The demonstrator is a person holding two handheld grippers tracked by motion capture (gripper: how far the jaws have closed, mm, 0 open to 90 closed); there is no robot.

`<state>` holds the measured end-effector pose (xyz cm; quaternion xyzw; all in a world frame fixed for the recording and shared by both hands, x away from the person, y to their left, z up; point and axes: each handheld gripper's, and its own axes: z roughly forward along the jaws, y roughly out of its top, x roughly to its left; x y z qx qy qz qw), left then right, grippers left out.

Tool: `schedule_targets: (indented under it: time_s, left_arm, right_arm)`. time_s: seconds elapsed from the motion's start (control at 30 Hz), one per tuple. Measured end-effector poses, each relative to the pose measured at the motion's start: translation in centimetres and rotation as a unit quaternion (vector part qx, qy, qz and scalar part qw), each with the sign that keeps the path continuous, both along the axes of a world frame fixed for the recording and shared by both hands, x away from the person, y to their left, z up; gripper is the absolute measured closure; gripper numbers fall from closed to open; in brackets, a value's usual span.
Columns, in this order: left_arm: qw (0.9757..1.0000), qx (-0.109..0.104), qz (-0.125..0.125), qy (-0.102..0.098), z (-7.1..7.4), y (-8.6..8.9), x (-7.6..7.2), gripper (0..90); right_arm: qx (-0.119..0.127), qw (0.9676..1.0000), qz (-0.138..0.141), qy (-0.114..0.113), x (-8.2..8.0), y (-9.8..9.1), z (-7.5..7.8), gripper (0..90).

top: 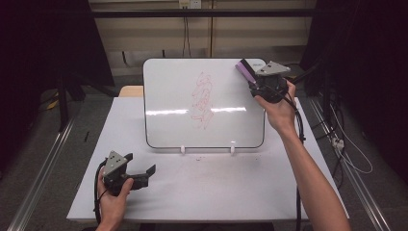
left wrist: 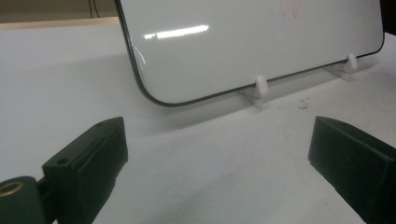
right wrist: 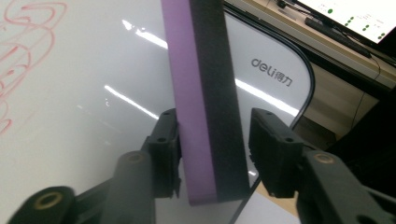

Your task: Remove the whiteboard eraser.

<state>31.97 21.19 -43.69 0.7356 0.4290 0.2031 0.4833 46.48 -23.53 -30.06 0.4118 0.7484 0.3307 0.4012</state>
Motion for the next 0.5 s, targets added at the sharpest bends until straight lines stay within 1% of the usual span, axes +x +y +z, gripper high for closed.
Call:
schedule_targets:
  time_s: [0.03, 0.07, 0.1, 0.2, 0.23, 0.5]
  left_arm:
    - [1.0, 0.001, 0.0, 0.0, 0.0, 0.01, -0.01, 4.4]
    - [1.0, 0.001, 0.0, 0.0, -0.01, 0.02, 0.0, 4.4]
    - [1.0, 0.0, 0.0, 0.001, -0.03, 0.03, 0.02, 4.4]
    - [1.0, 0.001, 0.0, 0.001, -0.03, 0.04, 0.02, 4.4]
    - [1.0, 0.002, -0.001, 0.001, -0.03, 0.04, 0.02, 4.4]
    - [1.0, 0.0, 0.0, 0.0, -0.04, 0.06, 0.03, 4.4]
  right_arm:
    - [0.0, 1.0, 0.0, 0.0, 0.0, 0.0, 0.0, 59.9]
    - [-0.008, 1.0, -0.002, 0.0, 0.05, 0.23, -0.05, 61.2]
    - [-0.008, 1.0, -0.002, 0.0, 0.05, 0.23, -0.05, 61.2]
    - [-0.021, 0.9998, -0.004, -0.002, 0.07, 0.43, -0.06, 62.1]
    - [-0.03, 0.9995, -0.001, -0.003, 0.03, 0.51, -0.07, 62.9]
    - [-0.03, 0.9996, -0.001, -0.002, -0.29, 0.53, 0.08, 64.2]
